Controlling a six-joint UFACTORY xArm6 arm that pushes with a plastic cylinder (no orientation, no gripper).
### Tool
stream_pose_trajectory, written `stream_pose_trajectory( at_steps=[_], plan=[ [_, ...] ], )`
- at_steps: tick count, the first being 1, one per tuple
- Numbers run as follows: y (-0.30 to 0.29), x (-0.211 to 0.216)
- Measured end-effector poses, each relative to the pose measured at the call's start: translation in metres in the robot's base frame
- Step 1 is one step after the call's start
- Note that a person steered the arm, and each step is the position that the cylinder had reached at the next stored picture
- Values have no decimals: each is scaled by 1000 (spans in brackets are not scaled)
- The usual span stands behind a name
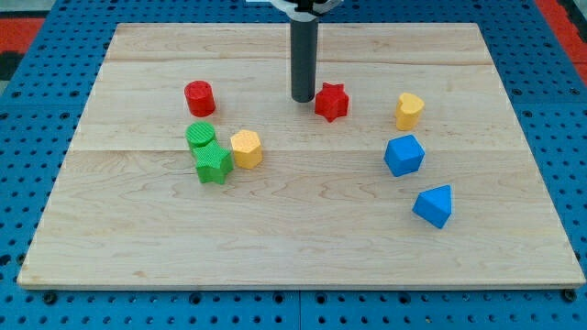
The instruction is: Place the red star on the top of the yellow heart
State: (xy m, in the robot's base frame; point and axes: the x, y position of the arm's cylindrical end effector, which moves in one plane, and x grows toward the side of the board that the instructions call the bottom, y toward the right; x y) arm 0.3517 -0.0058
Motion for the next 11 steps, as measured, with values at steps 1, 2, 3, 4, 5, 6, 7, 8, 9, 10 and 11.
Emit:
stream_pose_trajectory(
  at_steps=[1,2,3,4,5,6,7,8,9,10,11],
  plan=[
    [-16,11],
    [1,36],
    [37,19],
    [99,-10],
    [91,-24],
    [40,-30],
    [72,-52],
    [95,-59],
    [77,-62],
    [129,-55],
    [122,-56]
  ],
)
